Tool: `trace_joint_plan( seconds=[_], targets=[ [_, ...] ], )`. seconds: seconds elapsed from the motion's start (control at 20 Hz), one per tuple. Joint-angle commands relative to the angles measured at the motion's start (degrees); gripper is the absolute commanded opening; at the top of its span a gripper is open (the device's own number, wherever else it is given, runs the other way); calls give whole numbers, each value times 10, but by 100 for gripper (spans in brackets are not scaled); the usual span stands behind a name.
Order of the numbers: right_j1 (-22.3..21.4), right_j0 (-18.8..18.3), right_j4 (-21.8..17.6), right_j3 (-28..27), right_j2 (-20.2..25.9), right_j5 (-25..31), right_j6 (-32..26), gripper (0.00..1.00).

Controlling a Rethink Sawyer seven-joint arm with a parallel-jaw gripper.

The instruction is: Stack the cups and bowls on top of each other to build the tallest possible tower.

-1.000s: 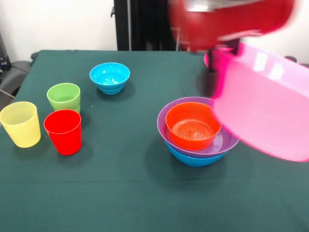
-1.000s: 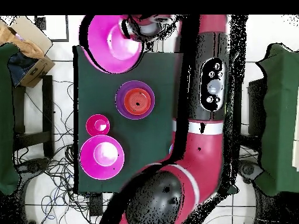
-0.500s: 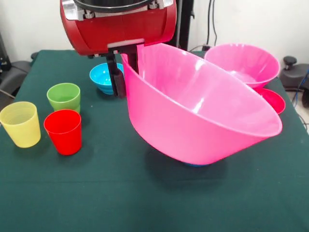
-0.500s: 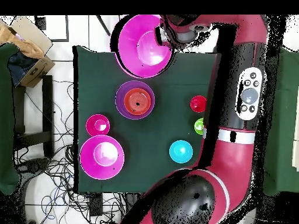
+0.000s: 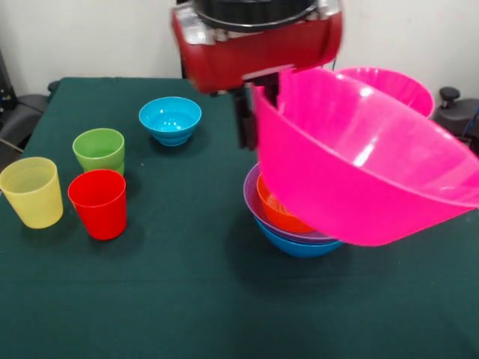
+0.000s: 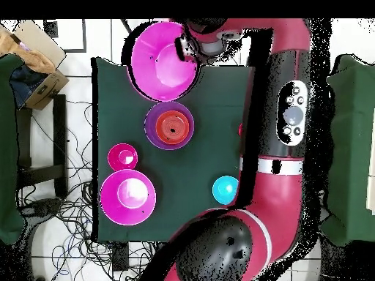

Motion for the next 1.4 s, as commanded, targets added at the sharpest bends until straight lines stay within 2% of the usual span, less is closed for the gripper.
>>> trace_joint_plan(
  seconds=[0.05,0.3,0.55,0.8,1.0,1.15,1.4],
  targets=[
    [34,28,8,49,-36,119,-89,0],
    [33,23,0,71,-54,83,-93,0],
    [16,15,-17,94,-77,103,-137,0],
    [-6,3,-12,124,-88,90,-158,0],
    [-21,-1,-15,131,-93,102,-175,0],
    [-40,-7,-23,134,-99,134,-204,0],
    [-66,-26,-16,161,-95,126,-216,0]
  ],
)
